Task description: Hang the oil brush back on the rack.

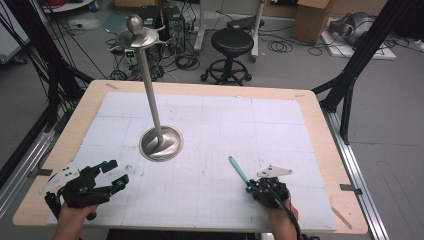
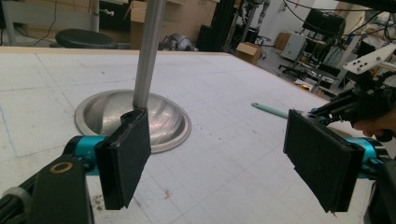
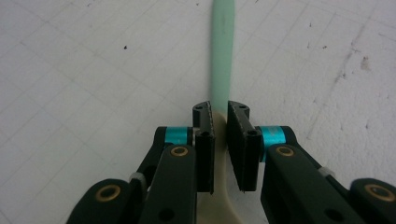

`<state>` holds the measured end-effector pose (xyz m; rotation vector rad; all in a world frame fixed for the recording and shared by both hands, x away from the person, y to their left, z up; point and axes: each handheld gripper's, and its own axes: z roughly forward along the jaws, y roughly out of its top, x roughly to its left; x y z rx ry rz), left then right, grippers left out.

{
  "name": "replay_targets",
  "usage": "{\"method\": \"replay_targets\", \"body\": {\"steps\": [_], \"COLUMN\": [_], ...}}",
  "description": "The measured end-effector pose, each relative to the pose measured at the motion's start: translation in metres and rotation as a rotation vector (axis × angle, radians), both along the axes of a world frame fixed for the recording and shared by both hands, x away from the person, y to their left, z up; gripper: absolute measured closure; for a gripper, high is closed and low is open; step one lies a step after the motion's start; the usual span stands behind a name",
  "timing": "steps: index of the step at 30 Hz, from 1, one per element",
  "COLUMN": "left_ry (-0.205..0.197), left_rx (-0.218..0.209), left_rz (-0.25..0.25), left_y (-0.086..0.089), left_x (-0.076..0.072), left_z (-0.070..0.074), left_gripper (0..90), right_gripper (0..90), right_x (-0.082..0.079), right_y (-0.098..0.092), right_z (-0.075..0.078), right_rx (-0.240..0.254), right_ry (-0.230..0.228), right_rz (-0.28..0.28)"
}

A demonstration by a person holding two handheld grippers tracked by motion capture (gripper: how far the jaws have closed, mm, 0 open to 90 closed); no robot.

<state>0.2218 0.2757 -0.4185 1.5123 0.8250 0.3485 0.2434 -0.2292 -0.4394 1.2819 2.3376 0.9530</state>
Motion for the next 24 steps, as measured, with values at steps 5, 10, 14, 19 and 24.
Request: {"method": "replay_targets", "body": {"steps": [5, 10, 14, 19, 24], "left_ry": [0.003, 0.006, 0.004, 0.001, -0.004], "left_rx": [0.007, 0.011, 0.01, 0.0, -0.045], "left_rz": [-0.009, -0.025, -0.04, -0.093, -0.174], "left_y": [-0.002, -0.004, -0.005, -0.01, -0.019], "left_x": [0.0, 0.0, 0.0, 0.001, 0.0], "left_z": [0.0, 0.0, 0.0, 0.001, 0.007], "left_gripper": [23.8, 24.2, 24.2, 28.1, 28.1], "right_gripper": [82.7, 82.8, 82.8, 82.8, 82.7], "right_x": [0.001, 0.0, -0.002, -0.004, -0.006], "right_y": [-0.002, -0.005, -0.01, -0.012, 0.001], "right_z": [0.0, 0.003, 0.009, 0.019, 0.026], "right_rx": [0.017, 0.07, 0.157, 0.308, 0.355], "right_ry": [0.007, -0.018, -0.041, -0.118, -0.155], "right_rz": [0.001, 0.021, 0.039, 0.122, 0.233]}}
